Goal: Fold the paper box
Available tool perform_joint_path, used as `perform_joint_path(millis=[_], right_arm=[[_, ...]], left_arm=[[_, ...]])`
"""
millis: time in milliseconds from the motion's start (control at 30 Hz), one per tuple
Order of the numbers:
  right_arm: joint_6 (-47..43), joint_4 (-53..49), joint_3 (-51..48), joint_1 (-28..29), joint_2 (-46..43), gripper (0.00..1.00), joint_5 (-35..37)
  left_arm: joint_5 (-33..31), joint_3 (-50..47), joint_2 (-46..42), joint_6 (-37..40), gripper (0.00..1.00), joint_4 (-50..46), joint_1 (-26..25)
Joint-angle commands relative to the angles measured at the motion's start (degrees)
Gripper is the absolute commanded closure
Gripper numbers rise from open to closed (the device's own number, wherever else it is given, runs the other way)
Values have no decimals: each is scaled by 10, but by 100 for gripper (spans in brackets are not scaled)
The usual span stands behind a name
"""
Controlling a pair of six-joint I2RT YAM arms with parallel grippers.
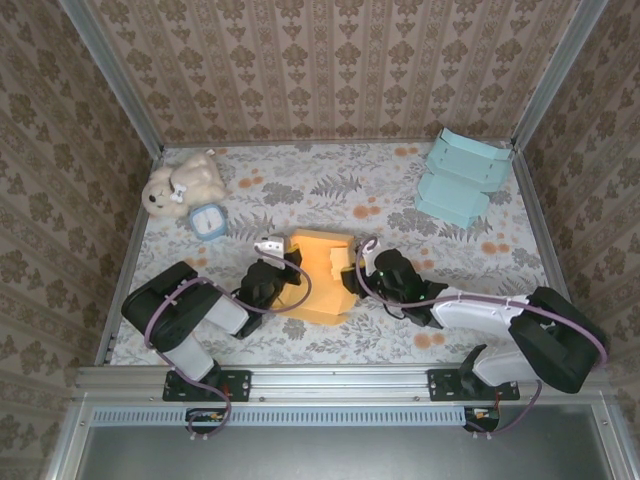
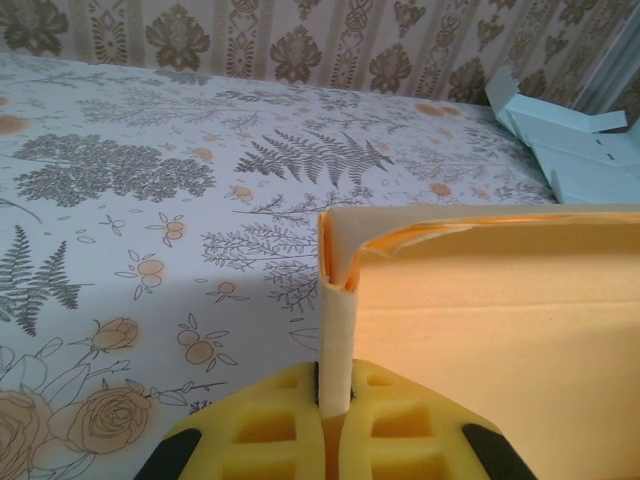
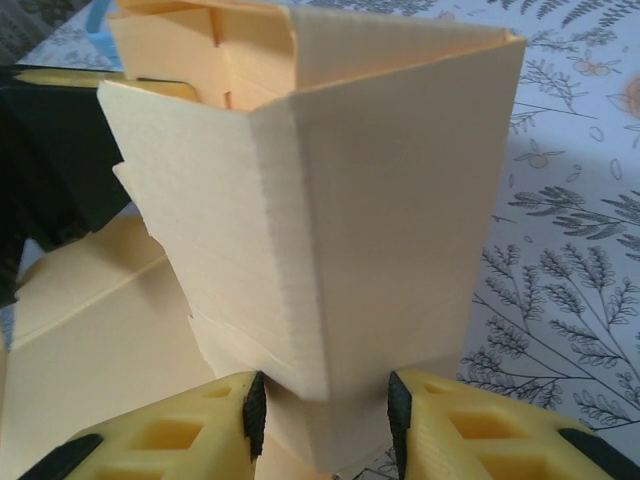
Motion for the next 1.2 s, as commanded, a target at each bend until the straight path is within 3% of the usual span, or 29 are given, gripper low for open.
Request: perform_joint_path(millis=[0, 333, 533, 733, 867, 967, 1067, 1167], right_arm=[[2, 27, 31, 6, 16, 62, 40], [-11, 35, 47, 7, 78, 65, 134], [-16, 54, 45, 6, 101, 73, 179], [-12, 43, 47, 7, 125, 82, 280], [31, -26, 65, 7, 139, 86, 386], [77, -94, 84, 11, 144, 84, 476], [100, -112, 85, 13, 145, 83, 525], [117, -115, 81, 12, 148, 84, 556]], left_arm=[[-18, 17, 8, 13, 100, 17, -30], [-44, 19, 15, 29, 100, 17, -64], [-76, 20, 23, 23, 100, 17, -81], [-124, 23, 24, -9, 100, 5, -97], [-190, 35, 12, -50, 100, -52, -111], [-261, 61, -12, -101, 100, -154, -128], [-306, 92, -33, -153, 100, -257, -142], [-323, 101, -40, -171, 100, -276, -154]])
